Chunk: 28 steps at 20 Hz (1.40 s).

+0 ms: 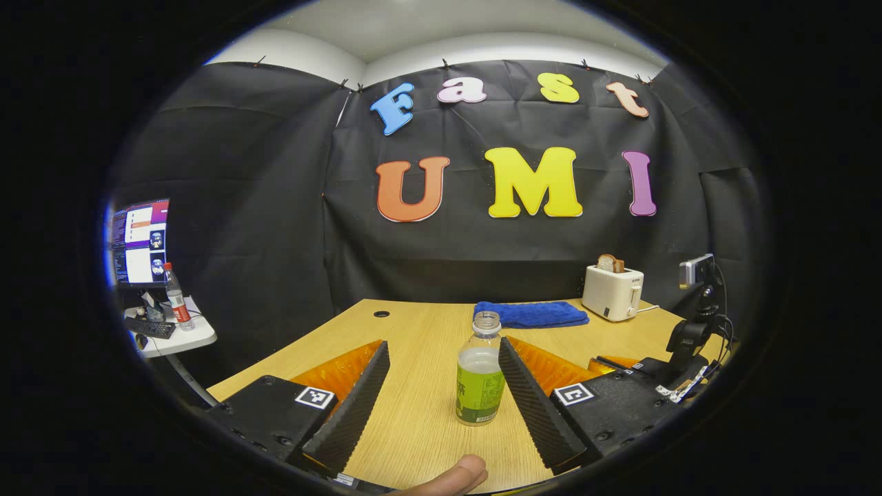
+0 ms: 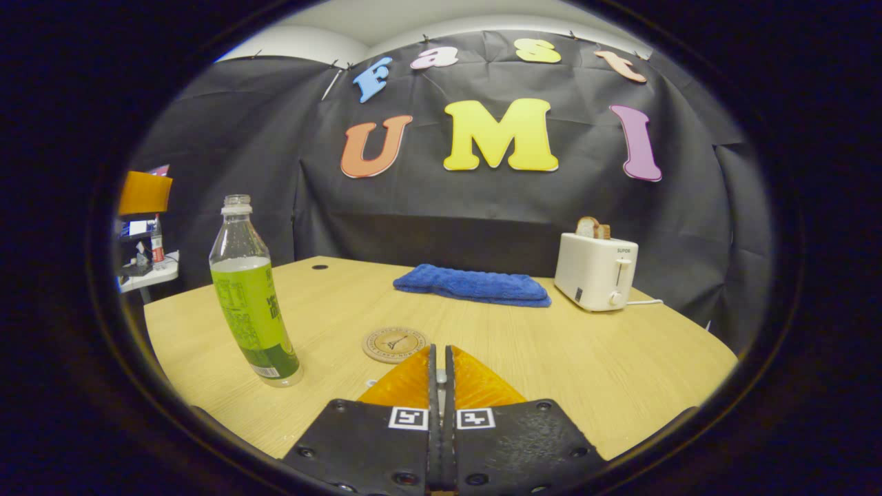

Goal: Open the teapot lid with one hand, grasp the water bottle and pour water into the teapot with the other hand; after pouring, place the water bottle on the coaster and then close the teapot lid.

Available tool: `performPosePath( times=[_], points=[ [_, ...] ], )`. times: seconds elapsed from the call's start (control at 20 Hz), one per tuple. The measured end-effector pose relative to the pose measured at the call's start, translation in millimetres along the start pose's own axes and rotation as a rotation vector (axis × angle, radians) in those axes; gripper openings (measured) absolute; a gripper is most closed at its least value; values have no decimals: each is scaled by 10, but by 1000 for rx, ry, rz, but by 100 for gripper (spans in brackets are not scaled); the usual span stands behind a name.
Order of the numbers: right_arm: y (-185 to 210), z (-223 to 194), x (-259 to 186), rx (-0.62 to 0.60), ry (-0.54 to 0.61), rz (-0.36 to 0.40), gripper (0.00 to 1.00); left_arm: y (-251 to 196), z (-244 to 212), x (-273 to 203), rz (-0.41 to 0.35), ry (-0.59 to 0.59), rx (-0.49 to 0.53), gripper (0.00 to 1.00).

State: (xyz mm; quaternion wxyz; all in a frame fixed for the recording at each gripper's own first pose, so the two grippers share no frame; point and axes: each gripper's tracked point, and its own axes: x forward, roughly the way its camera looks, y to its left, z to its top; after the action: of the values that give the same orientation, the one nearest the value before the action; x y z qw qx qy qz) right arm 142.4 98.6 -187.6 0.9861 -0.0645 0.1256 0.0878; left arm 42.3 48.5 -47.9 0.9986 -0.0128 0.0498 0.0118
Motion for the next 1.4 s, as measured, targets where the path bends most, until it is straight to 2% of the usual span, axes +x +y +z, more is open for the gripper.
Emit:
performPosePath(
  times=[0.2, 0.4, 0.55, 0.7, 1.0, 1.1, 1.25, 1.4],
  points=[
    [39, 116, -60, -2, -18, 32, 0, -62, -87, 94, -61, 9, -34, 99],
    [36, 427, -260, 12, -76, 55, 0, -74, -281, 221, -84, 50, -51, 100],
    [-39, 610, -465, 7, -119, 51, 0, -188, -399, 303, -136, 58, -31, 100],
    [-120, 697, -634, -2, -147, 42, 0, -286, -530, 409, -185, 52, -53, 99],
    [-256, 720, -845, 9, -172, 43, 0, -331, -714, 700, -184, -37, -72, 100],
    [-307, 691, -848, 19, -167, 41, 0, -414, -868, 806, -191, -2, -93, 99],
    [-395, 613, -869, 31, -150, 41, 0, -399, -946, 920, -147, 14, -69, 99],
    [-493, 605, -902, 26, -150, 35, 0, -352, -806, 929, -120, -39, -68, 98]
  ],
)
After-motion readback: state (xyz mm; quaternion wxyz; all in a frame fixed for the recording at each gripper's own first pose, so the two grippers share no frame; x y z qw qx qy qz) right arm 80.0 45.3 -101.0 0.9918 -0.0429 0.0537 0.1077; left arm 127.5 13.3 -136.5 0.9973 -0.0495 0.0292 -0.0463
